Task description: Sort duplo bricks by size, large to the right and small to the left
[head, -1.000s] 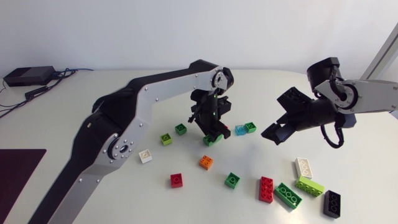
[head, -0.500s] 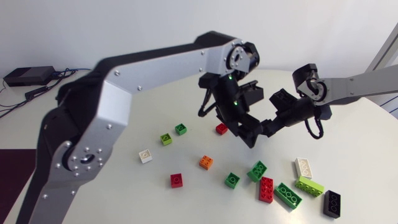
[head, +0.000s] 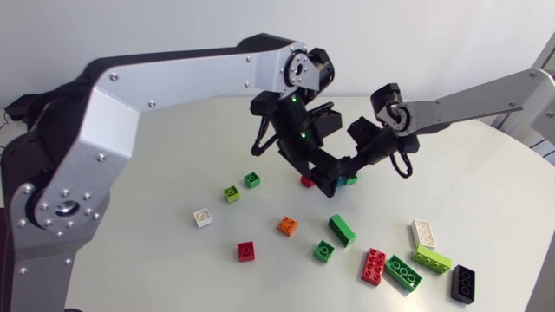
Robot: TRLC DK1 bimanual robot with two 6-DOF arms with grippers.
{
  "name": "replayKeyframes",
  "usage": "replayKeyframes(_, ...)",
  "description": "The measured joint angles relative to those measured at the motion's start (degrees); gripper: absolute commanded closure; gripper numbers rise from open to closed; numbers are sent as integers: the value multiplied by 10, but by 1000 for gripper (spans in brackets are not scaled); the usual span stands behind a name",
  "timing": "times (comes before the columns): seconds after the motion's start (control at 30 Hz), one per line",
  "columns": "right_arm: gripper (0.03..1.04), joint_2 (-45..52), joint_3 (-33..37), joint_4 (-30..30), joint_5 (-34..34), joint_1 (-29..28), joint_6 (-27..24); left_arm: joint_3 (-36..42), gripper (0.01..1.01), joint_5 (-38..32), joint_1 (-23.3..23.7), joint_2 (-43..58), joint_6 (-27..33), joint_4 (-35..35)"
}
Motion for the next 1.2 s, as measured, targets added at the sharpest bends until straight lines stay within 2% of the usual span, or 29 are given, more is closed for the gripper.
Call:
replayKeyframes(0.07, 156, 10, 0, -4, 9, 8, 4, -28, 41, -6, 13, -18, 0, 10)
replayKeyframes(0.17, 259, 11, -4, -4, 13, 13, 12, -57, 41, -7, 26, -42, 0, 15)
replayKeyframes(0.27, 585, 4, -17, -1, 20, 20, 19, -76, 41, -7, 31, -61, 0, 25)
replayKeyframes(0.37, 823, -16, -46, 0, 27, 37, 26, -89, 41, -7, 33, -75, 0, 32)
replayKeyframes(0.57, 825, -65, -109, -4, 32, 93, 35, -110, 41, -7, 40, -84, 0, 38)
replayKeyframes(0.77, 825, -123, -172, -38, 10, 197, 47, -123, 41, -7, 44, -100, 0, 41)
replayKeyframes(0.87, 797, -165, -207, -43, -4, 251, 61, -131, 41, -3, 47, -115, 2, 22)
replayKeyframes(0.9, 669, -181, -219, -44, -10, 263, 71, -136, 41, 0, 47, -121, 3, 13)
replayKeyframes(1.0, 118, -219, -247, -42, -11, 292, 94, -141, 41, 14, 47, -134, 4, -11)
replayKeyframes(1.03, 74, -225, -251, -42, -11, 299, 101, -141, 41, 16, 47, -137, 4, -18)
replayKeyframes(1.2, 74, -229, -262, -31, -11, 306, 114, -141, 41, 25, 50, -134, 2, -27)
